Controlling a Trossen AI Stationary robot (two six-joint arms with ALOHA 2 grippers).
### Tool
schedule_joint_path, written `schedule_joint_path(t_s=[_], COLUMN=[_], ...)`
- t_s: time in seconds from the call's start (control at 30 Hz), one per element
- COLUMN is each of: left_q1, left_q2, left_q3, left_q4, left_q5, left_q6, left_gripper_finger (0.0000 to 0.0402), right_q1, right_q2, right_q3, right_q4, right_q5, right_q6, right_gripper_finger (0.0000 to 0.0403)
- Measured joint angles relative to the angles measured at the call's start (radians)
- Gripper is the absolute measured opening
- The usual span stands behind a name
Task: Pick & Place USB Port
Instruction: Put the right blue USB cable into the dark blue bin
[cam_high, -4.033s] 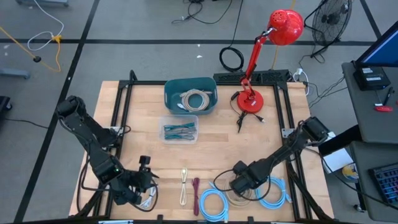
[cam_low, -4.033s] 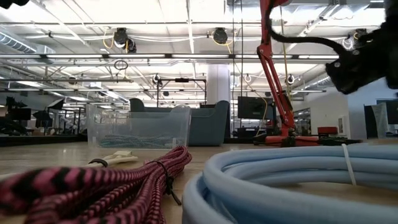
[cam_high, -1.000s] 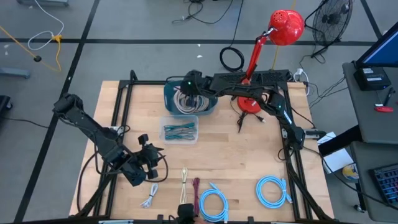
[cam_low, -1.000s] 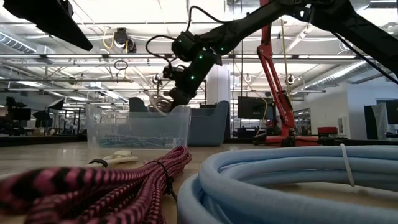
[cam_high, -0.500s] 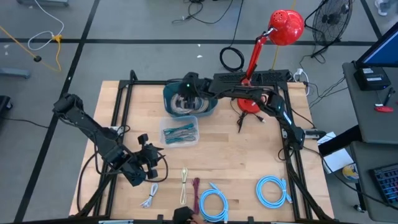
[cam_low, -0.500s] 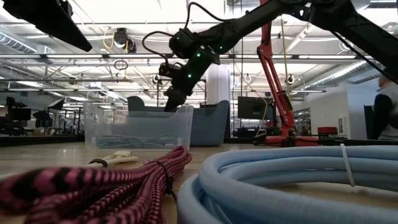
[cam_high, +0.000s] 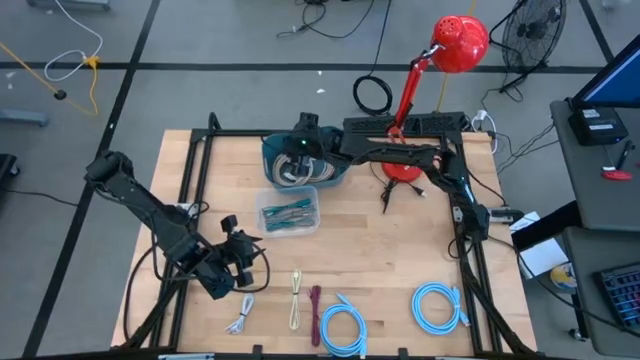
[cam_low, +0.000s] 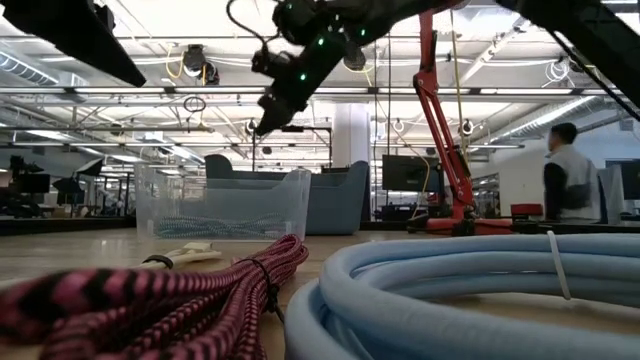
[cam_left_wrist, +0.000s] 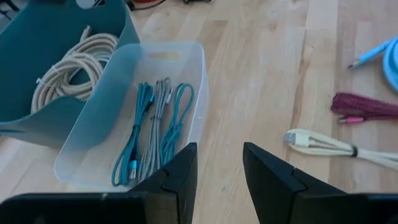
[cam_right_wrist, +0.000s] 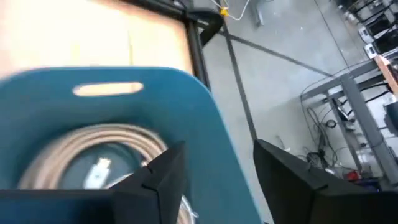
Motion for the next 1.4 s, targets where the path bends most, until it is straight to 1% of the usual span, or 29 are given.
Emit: schedule_joint_path(t_s=[0.07,0.13,0.2,0.23,0.33,0.4,0.47,0.6,0.83,1.0,1.13,1.2,1.27,1.33,1.4], left_q1=[0.000,0.000,0.000,0.000,0.003,0.009,0.017,0.032,0.055,0.081,0.112,0.129,0.150,0.173,0.192], left_q2=[0.000,0.000,0.000,0.000,0.000,0.000,0.000,0.000,0.000,0.000,0.000,0.000,0.000,0.000,0.000], left_q3=[-0.008,-0.019,-0.024,-0.024,-0.026,-0.026,-0.026,-0.026,-0.026,-0.026,-0.026,-0.026,-0.026,-0.026,-0.026], left_q4=[-0.002,-0.001,-0.004,-0.001,0.003,0.009,0.009,0.009,0.020,0.043,0.093,0.126,0.154,0.184,0.199], left_q5=[0.008,0.008,0.009,0.011,0.011,0.008,0.008,0.009,0.008,0.007,0.012,0.019,0.037,0.063,0.086], left_q6=[-0.012,-0.025,-0.031,-0.032,-0.021,-0.007,0.004,0.022,0.066,0.113,0.190,0.243,0.292,0.327,0.351], left_gripper_finger=[0.0133,0.0133,0.0133,0.0133,0.0133,0.0133,0.0133,0.0133,0.0134,0.0133,0.0133,0.0134,0.0134,0.0133,0.0134], right_q1=[0.016,0.042,0.069,0.087,0.148,0.192,0.243,0.358,0.558,0.674,0.778,0.833,0.886,0.933,0.969], right_q2=[-0.053,-0.072,-0.118,-0.140,-0.176,-0.220,-0.249,-0.330,-0.505,-0.637,-0.730,-0.763,-0.783,-0.794,-0.794], right_q3=[-0.006,0.000,-0.001,-0.005,0.000,-0.009,-0.023,-0.103,-0.338,-0.521,-0.654,-0.723,-0.794,-0.868,-0.929], right_q4=[-0.113,-0.128,-0.222,-0.298,-0.377,-0.482,-0.507,-0.584,-0.522,-0.464,-0.458,-0.448,-0.401,-0.341,-0.284], right_q5=[-0.006,-0.007,-0.009,-0.004,-0.017,-0.035,-0.033,-0.032,-0.029,-0.029,-0.037,-0.067,-0.112,-0.155,-0.222], right_q6=[0.031,0.053,0.084,0.104,0.158,0.213,0.277,0.389,0.626,0.870,1.095,1.217,1.333,1.442,1.562], right_gripper_finger=[0.0165,0.0157,0.0151,0.0148,0.0144,0.0144,0.0144,0.0143,0.0136,0.0126,0.0119,0.0118,0.0121,0.0129,0.0139])
